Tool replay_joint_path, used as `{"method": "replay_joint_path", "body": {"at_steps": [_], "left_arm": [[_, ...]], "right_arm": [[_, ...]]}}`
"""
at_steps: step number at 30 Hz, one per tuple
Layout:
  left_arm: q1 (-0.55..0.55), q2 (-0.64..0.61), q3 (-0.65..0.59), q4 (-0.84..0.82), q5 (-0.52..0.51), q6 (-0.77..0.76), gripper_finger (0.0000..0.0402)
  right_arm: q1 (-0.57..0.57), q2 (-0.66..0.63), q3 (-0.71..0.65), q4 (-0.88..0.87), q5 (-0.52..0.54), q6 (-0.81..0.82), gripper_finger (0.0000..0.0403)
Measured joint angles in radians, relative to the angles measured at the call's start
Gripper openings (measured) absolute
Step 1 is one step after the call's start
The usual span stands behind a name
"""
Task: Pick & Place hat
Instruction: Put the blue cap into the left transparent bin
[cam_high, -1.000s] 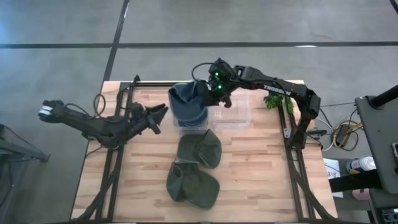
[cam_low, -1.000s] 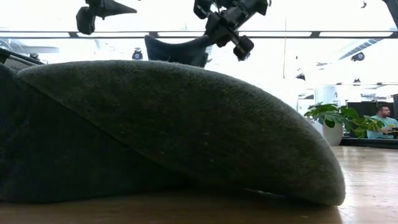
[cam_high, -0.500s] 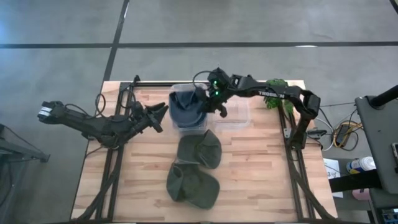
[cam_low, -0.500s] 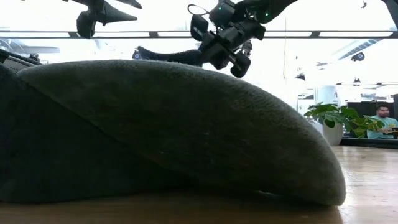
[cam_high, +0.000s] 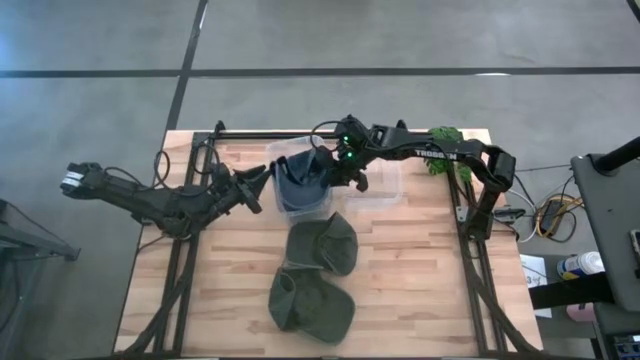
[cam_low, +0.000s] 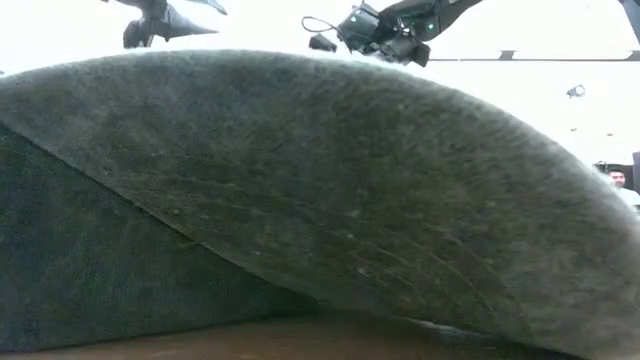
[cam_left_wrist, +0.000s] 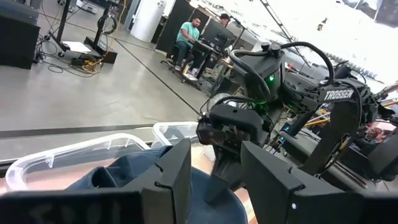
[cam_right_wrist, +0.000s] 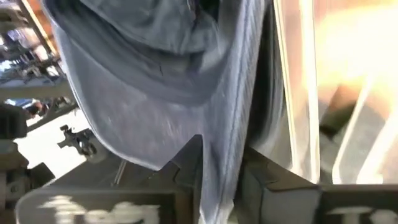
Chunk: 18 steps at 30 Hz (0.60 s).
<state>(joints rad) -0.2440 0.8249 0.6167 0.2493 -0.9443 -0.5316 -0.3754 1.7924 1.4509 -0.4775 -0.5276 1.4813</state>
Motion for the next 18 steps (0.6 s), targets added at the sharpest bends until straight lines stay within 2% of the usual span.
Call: {"method": "replay_joint_path", "body": {"at_steps": [6, 9, 14, 18], "left_arm": [[0.002, 0.000, 0.000, -0.002, 0.000, 0.000, 0.0133], [0.002, 0.000, 0.000, -0.002, 0.000, -0.002, 0.0133], [0.002, 0.000, 0.000, -0.002, -0.013, -0.049, 0.0133], [0.002, 0.000, 0.000, -0.006, -0.052, -0.059, 0.0133]], "right_arm": [[-0.010, 0.001, 0.000, 0.056, 0.029, -0.014, 0.0107], [-0.023, 0.001, 0.001, 0.062, 0.011, -0.076, 0.0125], [-0.048, -0.017, 0.002, -0.025, -0.091, -0.202, 0.0143], [-0.065, -0.055, 0.002, -0.134, -0.099, -0.316, 0.0148]]}}
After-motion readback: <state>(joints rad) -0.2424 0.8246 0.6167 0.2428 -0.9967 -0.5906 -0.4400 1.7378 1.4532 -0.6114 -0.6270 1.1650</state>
